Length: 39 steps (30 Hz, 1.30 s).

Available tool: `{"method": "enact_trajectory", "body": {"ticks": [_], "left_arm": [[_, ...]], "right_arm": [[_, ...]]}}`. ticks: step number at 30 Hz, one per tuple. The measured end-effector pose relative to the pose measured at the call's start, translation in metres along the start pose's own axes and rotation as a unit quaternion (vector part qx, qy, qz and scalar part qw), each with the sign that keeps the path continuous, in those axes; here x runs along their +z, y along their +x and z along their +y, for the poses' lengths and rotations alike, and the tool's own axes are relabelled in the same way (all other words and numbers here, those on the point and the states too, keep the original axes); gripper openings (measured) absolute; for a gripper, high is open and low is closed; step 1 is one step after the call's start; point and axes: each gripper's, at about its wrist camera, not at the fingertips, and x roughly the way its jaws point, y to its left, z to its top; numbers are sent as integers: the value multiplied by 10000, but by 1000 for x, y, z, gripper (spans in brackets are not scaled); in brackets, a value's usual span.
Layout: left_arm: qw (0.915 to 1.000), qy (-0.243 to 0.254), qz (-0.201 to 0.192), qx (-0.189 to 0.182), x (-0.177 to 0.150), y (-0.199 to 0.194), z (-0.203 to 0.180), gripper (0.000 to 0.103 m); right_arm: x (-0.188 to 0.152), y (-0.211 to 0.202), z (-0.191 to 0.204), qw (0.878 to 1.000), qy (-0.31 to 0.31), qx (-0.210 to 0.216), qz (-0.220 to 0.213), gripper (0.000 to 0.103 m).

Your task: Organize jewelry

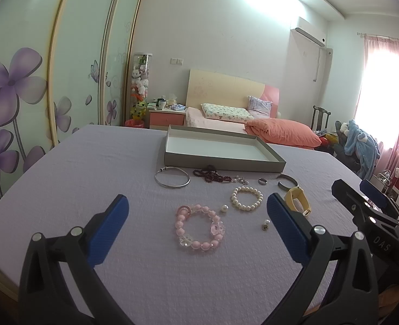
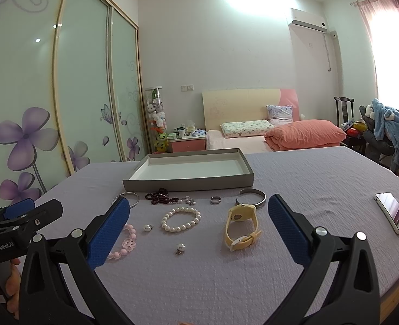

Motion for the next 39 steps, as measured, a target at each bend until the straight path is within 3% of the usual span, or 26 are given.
{"method": "enact_trajectory", "body": {"ticks": [39], "left_arm": [[10000,-11,69,17,-3,6,3,99]], "right_arm": [[-3,6,-7,9999,87,-36,126,101]]}}
